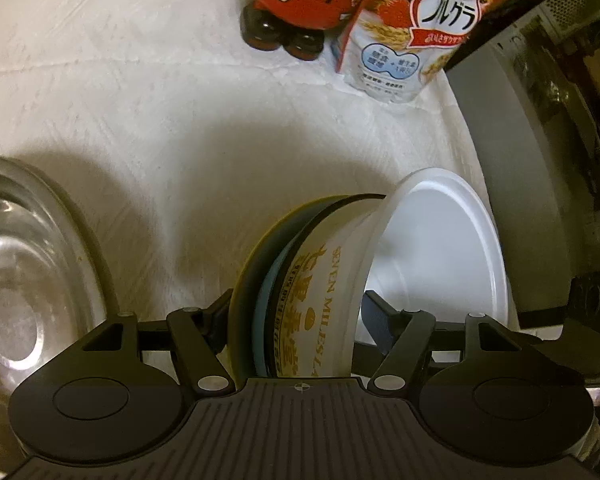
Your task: Organize plates and bowls
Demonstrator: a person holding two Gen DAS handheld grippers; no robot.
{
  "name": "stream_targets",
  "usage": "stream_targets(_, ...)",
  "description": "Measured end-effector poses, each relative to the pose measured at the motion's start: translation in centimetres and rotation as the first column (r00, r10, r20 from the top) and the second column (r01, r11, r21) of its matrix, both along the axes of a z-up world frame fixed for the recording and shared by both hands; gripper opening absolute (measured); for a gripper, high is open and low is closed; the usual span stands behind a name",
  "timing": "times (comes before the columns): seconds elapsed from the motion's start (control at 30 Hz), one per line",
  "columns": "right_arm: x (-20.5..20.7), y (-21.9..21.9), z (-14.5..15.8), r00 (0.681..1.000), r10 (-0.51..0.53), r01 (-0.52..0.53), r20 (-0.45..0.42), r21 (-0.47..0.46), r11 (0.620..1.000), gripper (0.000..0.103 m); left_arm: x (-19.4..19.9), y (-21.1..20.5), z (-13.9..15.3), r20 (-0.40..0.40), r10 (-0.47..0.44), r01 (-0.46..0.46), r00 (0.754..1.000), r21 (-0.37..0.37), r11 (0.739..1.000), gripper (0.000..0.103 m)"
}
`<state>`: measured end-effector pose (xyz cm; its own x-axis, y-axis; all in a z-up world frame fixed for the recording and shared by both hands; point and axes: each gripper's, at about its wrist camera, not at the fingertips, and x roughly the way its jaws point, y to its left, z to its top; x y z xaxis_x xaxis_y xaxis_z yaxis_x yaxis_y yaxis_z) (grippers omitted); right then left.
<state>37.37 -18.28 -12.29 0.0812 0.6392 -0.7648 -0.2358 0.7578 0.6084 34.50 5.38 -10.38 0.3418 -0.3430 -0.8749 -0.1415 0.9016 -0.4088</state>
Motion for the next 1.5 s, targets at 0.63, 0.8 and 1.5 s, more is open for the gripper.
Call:
stream_targets(0.63, -2.3, 1.3, 1.7, 0.984, 0.176, -0.177, -0.012, -0.079, 0.981, 0.064, -4.7, 0.3, -0.2, -0.065, 0.026, -0.027, 0.998, -0.022, 0.999, 0.068)
stream_targets(0.8, -2.7, 1.2, 2.1, 0.981, 0.191, -0.189, 0.016, -0.084, 0.978, 0.065, -4.6, 0.3, 0.1, -0.083, 0.021, -0.022, 0.996, -0.017, 1.000, 0.063)
stream_targets(1.5, -2.4, 0.9, 2.5, 0.996, 0.080, -0.075, 0.049, -0.107, 0.991, 0.068, -4.9, -0.9, 3.7, 0.045, -0.060, 0.051, 0.997, 0.173, 0.984, 0.065)
